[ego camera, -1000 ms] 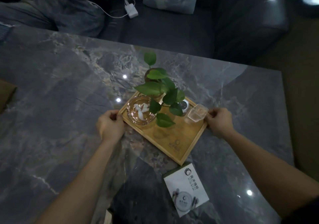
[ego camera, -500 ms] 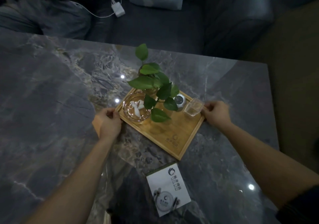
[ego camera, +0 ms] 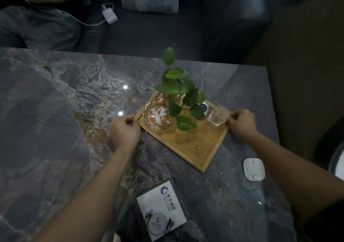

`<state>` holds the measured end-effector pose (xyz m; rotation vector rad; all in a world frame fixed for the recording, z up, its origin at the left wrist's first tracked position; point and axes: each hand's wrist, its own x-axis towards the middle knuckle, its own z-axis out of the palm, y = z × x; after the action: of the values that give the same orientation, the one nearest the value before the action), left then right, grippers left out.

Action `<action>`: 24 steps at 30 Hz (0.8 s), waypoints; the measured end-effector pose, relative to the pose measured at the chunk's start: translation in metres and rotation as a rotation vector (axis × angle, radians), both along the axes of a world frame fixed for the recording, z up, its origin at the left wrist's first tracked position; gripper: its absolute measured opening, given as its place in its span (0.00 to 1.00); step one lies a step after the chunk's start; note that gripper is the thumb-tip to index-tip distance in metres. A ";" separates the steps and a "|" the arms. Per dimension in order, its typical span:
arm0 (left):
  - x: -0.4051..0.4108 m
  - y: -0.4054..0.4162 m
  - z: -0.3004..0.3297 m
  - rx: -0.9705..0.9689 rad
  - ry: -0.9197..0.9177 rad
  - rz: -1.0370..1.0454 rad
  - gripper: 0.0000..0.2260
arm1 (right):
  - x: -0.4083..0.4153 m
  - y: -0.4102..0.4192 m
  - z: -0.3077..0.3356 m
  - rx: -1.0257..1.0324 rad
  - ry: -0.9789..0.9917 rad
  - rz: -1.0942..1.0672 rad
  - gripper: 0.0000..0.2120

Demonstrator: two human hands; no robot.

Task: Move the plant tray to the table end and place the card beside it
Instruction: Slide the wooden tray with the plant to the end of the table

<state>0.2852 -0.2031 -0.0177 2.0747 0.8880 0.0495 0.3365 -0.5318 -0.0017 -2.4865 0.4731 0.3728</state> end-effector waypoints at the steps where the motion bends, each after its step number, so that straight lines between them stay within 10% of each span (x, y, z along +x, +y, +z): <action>1: 0.002 -0.006 0.002 0.001 0.007 -0.003 0.08 | 0.000 -0.005 0.000 -0.002 0.002 0.002 0.10; 16: 0.004 -0.024 -0.001 -0.082 -0.016 0.056 0.08 | 0.003 -0.024 -0.004 0.037 0.008 0.036 0.13; 24: -0.053 -0.095 0.000 -0.540 0.121 0.244 0.06 | 0.006 -0.028 -0.001 0.006 -0.055 0.206 0.16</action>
<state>0.2325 -0.2985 -0.0176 1.4743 1.0873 -0.1707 0.3422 -0.5596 -0.0028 -2.5398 0.1930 0.3846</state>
